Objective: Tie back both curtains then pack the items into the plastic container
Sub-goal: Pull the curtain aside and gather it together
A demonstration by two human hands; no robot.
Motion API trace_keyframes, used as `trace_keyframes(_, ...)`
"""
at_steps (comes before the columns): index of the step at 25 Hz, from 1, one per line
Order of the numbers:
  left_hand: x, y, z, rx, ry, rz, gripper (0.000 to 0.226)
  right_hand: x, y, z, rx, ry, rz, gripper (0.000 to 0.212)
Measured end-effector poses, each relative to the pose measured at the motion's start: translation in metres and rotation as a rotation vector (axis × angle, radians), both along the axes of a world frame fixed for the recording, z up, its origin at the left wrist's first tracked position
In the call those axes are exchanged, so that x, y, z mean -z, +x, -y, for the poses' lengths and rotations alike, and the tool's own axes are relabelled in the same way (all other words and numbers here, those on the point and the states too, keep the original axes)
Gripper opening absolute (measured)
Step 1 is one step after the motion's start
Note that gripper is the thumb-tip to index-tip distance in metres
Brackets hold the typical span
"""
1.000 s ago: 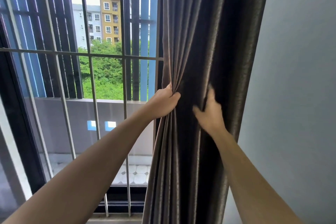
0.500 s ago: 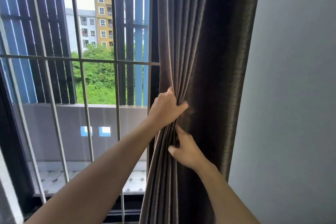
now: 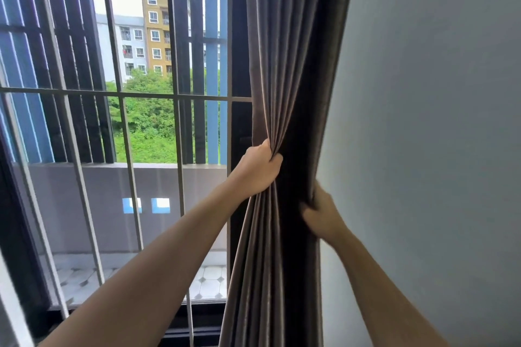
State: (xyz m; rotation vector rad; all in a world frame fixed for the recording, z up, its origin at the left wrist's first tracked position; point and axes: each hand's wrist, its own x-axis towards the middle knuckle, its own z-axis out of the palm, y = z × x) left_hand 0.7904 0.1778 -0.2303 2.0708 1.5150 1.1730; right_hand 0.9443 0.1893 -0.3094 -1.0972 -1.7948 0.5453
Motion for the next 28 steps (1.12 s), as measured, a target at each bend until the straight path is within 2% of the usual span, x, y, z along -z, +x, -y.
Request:
trace_keyframes(3,-0.006,0.005,0.0,0.025,-0.025,-0.001,0.007,0.024,-0.016,-0.005,-0.194,-0.094,0.082,0.062)
trace_keyframes(6,-0.007,0.007,0.002,0.07,-0.046,0.034,0.018,0.032,-0.025,-0.008,-0.233,-0.164,0.059,0.061)
trace_keyframes(8,-0.004,0.011,0.002,0.09,-0.021,0.038,0.021,0.031,-0.035,-0.003,-0.227,-0.187,0.11,0.058)
trace_keyframes(11,0.002,0.02,0.001,-0.058,0.098,-0.062,0.043,0.028,-0.041,0.003,-0.295,-0.207,0.14,0.059)
trace_keyframes(12,0.003,0.021,0.0,-0.116,0.143,-0.096,0.044,0.029,-0.037,0.005,-0.35,-0.238,0.093,0.062)
trace_keyframes(14,0.005,0.018,-0.001,-0.122,0.142,-0.083,0.03,0.03,-0.027,0.01,-0.442,-0.259,-0.092,0.063)
trace_keyframes(16,0.005,0.007,-0.002,-0.051,0.07,-0.023,0.008,0.029,-0.021,0.009,-0.375,-0.259,-0.412,0.054)
trace_keyframes(17,0.004,0.002,0.0,0.001,0.03,0.035,0.006,0.027,-0.018,0.0,-0.278,-0.217,-0.529,0.055)
trace_keyframes(19,0.004,-0.002,0.008,0.115,-0.045,0.171,0.021,0.013,-0.016,-0.021,-0.013,-0.078,-0.595,0.063)
trace_keyframes(20,0.003,-0.003,0.013,0.167,-0.074,0.217,0.027,0.001,-0.017,-0.028,0.035,-0.056,-0.599,0.066)
trace_keyframes(21,0.003,-0.004,0.018,0.212,-0.094,0.233,0.032,-0.013,-0.018,-0.035,0.021,-0.05,-0.596,0.068)
trace_keyframes(25,0.0,-0.013,0.026,0.302,-0.15,0.295,0.043,-0.046,-0.026,-0.045,-0.296,-0.206,-0.601,0.083)
trace_keyframes(28,0.001,-0.02,0.021,0.273,-0.185,0.404,0.031,-0.047,-0.026,-0.05,-0.376,-0.275,-0.598,0.08)
